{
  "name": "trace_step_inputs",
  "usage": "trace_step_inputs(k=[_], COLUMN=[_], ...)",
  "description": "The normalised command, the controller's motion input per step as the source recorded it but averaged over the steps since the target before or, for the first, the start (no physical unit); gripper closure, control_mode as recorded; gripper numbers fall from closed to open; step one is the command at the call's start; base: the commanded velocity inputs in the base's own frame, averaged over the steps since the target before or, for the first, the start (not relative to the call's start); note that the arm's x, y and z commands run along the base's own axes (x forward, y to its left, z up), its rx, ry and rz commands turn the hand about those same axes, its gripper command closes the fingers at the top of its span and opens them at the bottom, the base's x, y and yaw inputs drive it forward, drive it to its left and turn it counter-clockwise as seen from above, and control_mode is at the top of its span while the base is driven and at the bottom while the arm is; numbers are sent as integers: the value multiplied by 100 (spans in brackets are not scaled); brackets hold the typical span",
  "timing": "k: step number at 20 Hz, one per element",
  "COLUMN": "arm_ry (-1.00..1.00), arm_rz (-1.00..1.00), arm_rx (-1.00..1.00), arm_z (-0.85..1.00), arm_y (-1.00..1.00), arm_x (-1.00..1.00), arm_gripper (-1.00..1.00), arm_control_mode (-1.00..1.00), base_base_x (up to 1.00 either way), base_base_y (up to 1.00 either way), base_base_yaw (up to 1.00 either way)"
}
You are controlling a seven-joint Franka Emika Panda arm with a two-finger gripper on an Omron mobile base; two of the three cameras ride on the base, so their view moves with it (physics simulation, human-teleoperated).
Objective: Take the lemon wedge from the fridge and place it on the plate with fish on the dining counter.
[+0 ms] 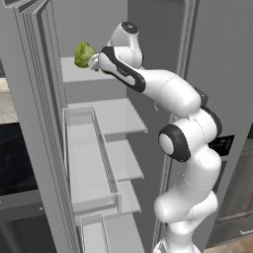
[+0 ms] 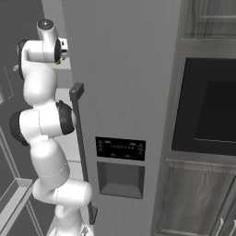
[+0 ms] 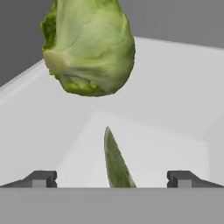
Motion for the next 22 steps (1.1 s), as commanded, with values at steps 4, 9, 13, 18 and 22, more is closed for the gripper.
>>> trace_step_inputs(k=[4, 9, 13, 18, 22], arm_ry=[1, 0, 1, 1, 0], arm_rz=[0, 0, 0, 0, -1], arm_rx=[0, 0, 0, 0, 0], arm_z=[-18, -7, 0, 0, 0], arm_y=[4, 2, 3, 0, 0], arm_x=[0, 24, 36, 32, 34], arm_gripper=[-100, -100, -100, -100, -100], arm_control_mode=[-100, -100, -100, -100, -100], base_base_x=[0, 0, 0, 0, 0], base_base_y=[0, 0, 0, 0, 0], base_base_yaw=[0, 0, 0, 0, 0])
